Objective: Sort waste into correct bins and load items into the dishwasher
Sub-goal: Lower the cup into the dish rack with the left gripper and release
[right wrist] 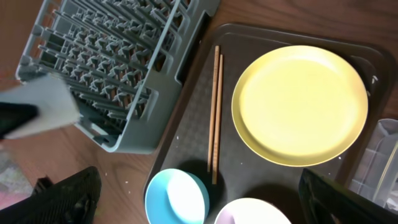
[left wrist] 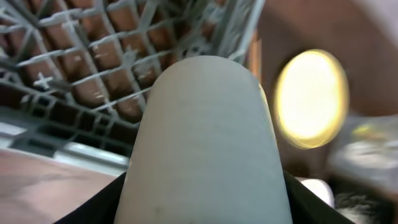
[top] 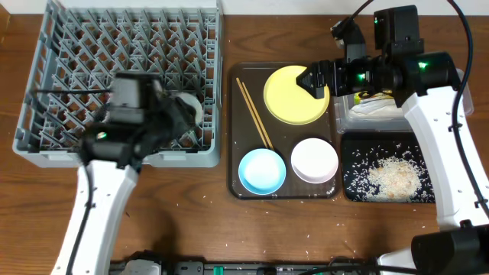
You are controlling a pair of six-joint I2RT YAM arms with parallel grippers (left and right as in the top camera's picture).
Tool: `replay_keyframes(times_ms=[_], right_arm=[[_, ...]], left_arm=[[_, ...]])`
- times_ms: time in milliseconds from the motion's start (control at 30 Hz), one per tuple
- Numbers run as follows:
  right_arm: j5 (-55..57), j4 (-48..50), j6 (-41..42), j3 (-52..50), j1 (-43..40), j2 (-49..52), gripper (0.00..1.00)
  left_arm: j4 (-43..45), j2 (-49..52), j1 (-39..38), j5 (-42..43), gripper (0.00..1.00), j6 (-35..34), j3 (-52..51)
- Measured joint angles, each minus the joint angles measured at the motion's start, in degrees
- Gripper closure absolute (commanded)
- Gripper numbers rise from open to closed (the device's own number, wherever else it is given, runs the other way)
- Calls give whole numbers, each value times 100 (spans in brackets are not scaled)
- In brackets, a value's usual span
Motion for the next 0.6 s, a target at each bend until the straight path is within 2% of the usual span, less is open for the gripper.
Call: replay_keyframes(times_ms=[233, 433, 600], right_arm=[[24, -24, -2, 0, 37, 0, 2], [87, -31, -2, 0, 149, 0, 2], [109, -46, -2, 0, 238, 0, 2]], left_arm=[[-271, 796, -452, -695, 81, 170, 0], [-310, 1408, -459, -909, 81, 232, 2], [-310, 1753, -461, -938, 76, 234, 0]])
